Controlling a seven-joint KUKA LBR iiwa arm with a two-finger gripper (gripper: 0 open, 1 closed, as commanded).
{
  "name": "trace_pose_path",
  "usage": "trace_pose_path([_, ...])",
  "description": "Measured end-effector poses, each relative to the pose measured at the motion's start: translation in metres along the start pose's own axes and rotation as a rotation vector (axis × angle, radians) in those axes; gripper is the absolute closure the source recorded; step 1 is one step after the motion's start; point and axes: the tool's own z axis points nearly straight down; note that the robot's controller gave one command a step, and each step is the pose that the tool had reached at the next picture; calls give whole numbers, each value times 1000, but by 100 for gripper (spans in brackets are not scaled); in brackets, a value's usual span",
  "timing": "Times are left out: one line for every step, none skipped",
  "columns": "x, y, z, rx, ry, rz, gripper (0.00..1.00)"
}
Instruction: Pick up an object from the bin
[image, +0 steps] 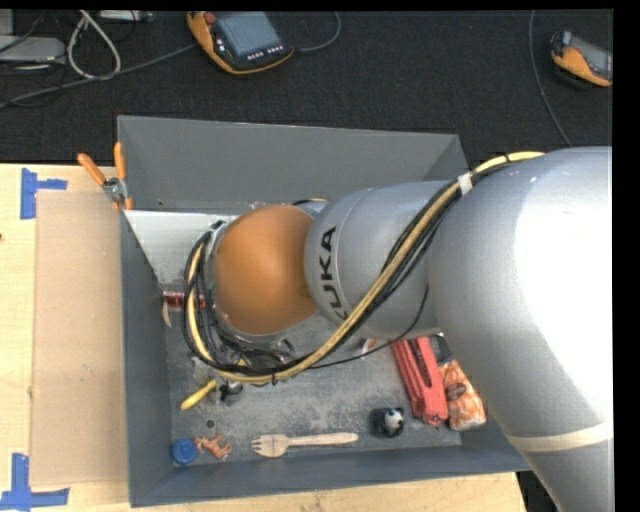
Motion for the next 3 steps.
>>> trace_pose_path([-12,-54,-52,-2,1,-3,100])
trace_pose_path([-16,-58,-37,-1,-2,-45,100])
trace_pose_path([9,-110,-14,-2,-2,35,100])
